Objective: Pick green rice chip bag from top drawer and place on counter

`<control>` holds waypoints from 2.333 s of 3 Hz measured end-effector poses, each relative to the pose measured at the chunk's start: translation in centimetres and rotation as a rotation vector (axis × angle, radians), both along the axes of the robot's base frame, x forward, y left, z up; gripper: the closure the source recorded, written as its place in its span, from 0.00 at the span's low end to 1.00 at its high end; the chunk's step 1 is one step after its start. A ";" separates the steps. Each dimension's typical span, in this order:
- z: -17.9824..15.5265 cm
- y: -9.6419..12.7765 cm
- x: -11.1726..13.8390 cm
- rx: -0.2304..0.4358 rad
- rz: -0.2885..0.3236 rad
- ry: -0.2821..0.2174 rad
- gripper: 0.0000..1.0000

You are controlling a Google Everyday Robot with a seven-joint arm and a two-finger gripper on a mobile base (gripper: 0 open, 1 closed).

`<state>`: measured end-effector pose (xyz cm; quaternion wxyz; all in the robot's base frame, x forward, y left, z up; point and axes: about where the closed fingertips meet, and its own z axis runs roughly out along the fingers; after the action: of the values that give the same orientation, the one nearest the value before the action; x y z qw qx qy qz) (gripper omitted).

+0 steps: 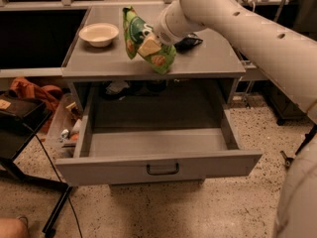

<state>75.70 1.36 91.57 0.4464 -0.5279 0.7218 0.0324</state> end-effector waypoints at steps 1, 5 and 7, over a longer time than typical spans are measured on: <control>-1.0 2.1 1.8 0.018 0.033 0.013 0.81; -3.1 8.2 5.1 -0.026 0.128 0.071 0.00; -3.3 6.7 5.0 -0.078 0.131 0.117 0.00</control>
Offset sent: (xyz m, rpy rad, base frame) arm 0.0474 0.0714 -0.0097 0.0383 0.0148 0.1034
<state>80.72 8.07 88.29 0.3798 -0.5883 0.7110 0.0643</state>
